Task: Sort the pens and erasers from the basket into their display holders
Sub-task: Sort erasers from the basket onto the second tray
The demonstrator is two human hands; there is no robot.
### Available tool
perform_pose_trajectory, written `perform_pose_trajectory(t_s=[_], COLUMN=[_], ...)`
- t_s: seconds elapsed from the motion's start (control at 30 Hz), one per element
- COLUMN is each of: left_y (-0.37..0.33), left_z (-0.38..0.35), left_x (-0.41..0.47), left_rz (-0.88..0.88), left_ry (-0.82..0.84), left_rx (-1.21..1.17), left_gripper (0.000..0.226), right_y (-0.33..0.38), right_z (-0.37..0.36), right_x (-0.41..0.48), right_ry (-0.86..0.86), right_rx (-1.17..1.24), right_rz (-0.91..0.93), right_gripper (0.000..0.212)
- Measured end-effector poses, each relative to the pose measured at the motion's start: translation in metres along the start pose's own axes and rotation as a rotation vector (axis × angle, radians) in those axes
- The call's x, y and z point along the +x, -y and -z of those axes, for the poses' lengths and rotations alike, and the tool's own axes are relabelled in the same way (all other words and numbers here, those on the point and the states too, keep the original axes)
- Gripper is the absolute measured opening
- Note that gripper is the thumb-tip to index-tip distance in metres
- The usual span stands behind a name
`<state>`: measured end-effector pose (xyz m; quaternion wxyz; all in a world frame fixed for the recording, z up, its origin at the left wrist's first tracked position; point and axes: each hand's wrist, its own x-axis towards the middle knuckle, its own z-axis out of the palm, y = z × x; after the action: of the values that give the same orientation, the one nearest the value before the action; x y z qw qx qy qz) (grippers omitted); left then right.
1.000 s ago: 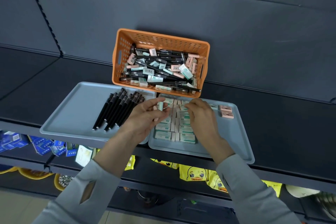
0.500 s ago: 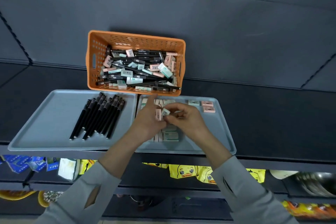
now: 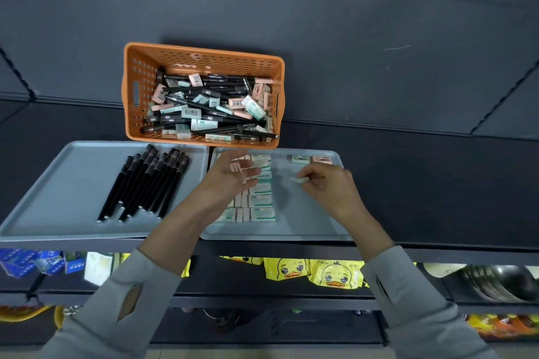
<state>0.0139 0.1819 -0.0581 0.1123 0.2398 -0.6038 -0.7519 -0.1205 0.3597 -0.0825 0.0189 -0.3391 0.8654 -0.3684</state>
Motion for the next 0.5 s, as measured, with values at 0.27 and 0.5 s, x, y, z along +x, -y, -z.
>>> perform_pose_trajectory(t_s=[0.27,0.5], left_y=[0.006,0.006], left_z=[0.008,0.008], left_x=[-0.001,-0.001], left_rz=[-0.044,-0.049], left_ry=[0.016,-0.047], left_rx=[0.014,0.007], left_gripper=[0.042,0.023], right_y=[-0.003,0.002], right_z=[0.016,-0.003], right_x=[0.007,0.012], right_ry=[-0.120,0.102], right_rx=[-0.128,-0.332], right_rz=[-0.055,0.077], right_gripper=[0.023,0.016])
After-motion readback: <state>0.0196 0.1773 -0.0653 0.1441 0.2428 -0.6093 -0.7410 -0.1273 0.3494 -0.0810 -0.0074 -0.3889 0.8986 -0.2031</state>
